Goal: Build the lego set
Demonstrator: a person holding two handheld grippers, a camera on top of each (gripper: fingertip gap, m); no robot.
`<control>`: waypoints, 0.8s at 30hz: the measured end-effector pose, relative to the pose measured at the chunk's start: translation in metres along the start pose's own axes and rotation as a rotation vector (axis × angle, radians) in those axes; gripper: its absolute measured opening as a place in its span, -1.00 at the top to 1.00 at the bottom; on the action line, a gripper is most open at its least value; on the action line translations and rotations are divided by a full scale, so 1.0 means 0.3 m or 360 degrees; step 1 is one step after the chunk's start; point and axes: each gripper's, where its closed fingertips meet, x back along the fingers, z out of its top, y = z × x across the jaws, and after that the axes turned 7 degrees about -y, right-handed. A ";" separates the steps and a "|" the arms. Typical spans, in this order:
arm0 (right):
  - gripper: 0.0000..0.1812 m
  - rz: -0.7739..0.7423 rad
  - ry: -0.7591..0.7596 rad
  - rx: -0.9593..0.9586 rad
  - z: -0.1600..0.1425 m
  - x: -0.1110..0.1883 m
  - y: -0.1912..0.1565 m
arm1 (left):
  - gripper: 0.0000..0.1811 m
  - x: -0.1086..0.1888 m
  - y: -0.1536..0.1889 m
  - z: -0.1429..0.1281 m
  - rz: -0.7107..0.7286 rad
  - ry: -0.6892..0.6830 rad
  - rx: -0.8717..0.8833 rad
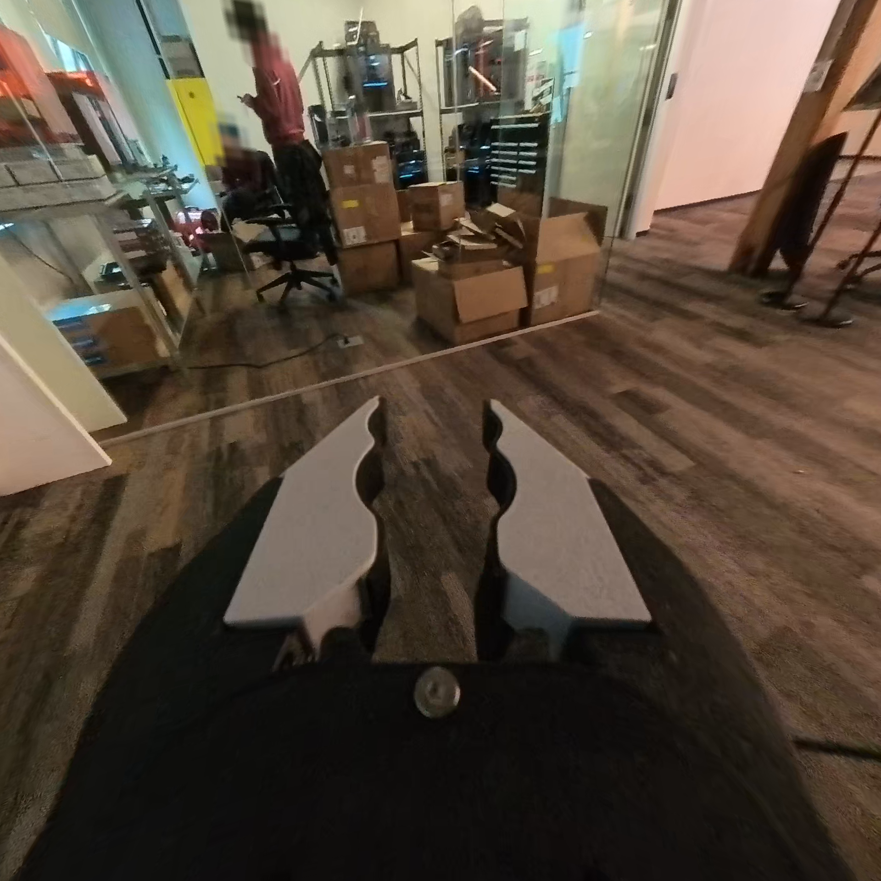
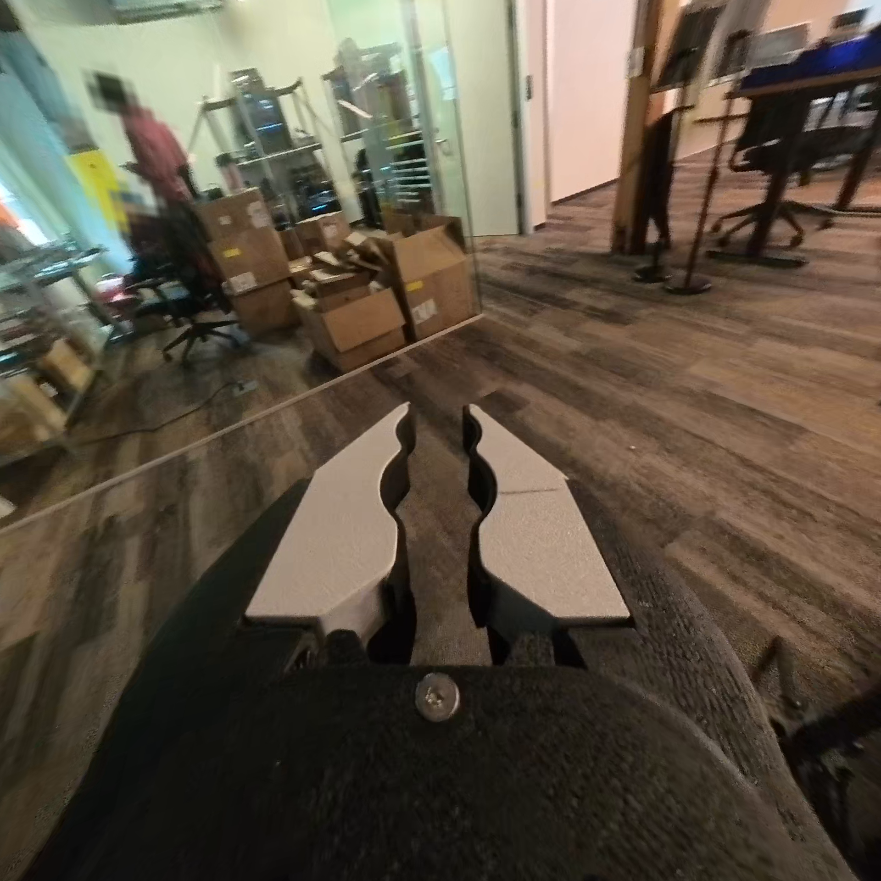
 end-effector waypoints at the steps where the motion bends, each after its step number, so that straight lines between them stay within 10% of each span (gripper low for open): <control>1: 0.82 -0.0066 0.0015 -0.0021 0.012 -0.083 0.009 | 0.59 -0.112 -0.021 0.024 0.0006 0.0004 -0.0021; 6: 0.87 -0.0481 0.0061 -0.0015 0.069 -0.465 0.074 | 0.62 -0.854 0.086 0.191 -0.0245 0.0030 -0.0147; 11: 0.88 -0.0833 0.0013 -0.0088 0.153 -0.715 0.124 | 0.62 -1.564 0.535 0.436 -0.0763 0.0014 -0.0292; 17: 0.89 -0.1207 -0.0074 -0.0171 0.152 -0.959 0.301 | 0.64 -2.151 1.148 0.654 -0.1217 0.0158 -0.0282; 24: 0.92 -0.1383 -0.0229 -0.0243 0.236 -1.549 0.688 | 1.00 -2.764 1.679 0.789 -0.1376 0.0054 -0.0325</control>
